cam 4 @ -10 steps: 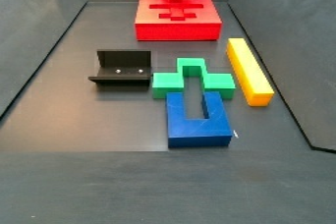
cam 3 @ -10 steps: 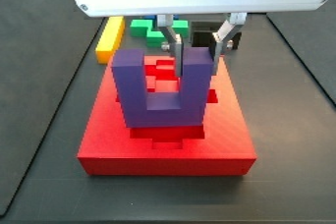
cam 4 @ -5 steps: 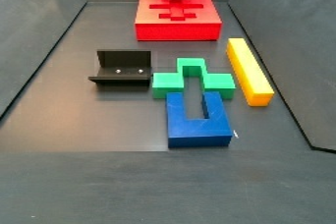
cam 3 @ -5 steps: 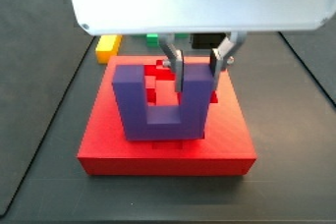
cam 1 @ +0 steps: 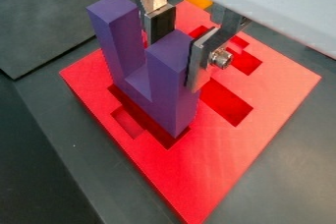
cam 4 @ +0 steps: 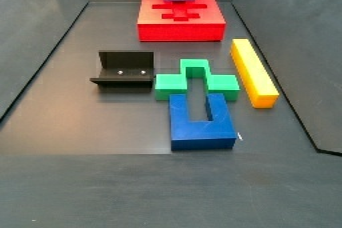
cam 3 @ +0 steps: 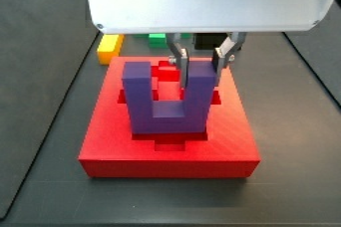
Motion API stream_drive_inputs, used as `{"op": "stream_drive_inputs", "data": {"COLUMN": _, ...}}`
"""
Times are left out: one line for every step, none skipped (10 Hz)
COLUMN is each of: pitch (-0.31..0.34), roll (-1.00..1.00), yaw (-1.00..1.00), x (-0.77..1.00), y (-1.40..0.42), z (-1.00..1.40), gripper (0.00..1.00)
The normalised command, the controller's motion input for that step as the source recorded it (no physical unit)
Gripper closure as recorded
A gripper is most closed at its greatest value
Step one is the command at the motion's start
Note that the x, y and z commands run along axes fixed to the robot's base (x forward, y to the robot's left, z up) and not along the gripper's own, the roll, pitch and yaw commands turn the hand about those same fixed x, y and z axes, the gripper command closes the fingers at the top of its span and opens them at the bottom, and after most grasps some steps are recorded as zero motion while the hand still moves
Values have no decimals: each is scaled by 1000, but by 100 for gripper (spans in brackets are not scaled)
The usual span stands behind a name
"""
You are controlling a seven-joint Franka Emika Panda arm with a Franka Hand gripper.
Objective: Pick up the purple object. Move up. Place the purple object on the fixture. Regrasp the purple object. Move to above the board. Insert the purple object.
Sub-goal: Insert the purple object.
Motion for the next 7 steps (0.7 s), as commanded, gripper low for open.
{"op": "stream_drive_inputs", "data": {"pitch": -36, "roll": -113, "yaw": 123, "x": -46, "y": -57, "z": -37, "gripper": 100}}
{"op": "stream_drive_inputs", "data": {"pitch": -31, "roll": -80, "yaw": 109, "x": -3, "y": -111, "z": 0, "gripper": 100}}
{"op": "stream_drive_inputs", "data": {"pitch": -30, "roll": -94, "yaw": 77, "x": 0, "y": -189, "z": 0, "gripper": 100}}
{"op": "stream_drive_inputs", "data": {"pitch": -26, "roll": -113, "yaw": 0, "x": 0, "y": -197, "z": 0, "gripper": 100}}
{"op": "stream_drive_inputs", "data": {"pitch": -14, "roll": -61, "yaw": 0, "x": 3, "y": 0, "z": -154, "gripper": 100}}
{"op": "stream_drive_inputs", "data": {"pitch": -1, "roll": -37, "yaw": -66, "x": 66, "y": 0, "z": -286, "gripper": 100}}
{"op": "stream_drive_inputs", "data": {"pitch": 0, "roll": -4, "yaw": -146, "x": 169, "y": 37, "z": -351, "gripper": 100}}
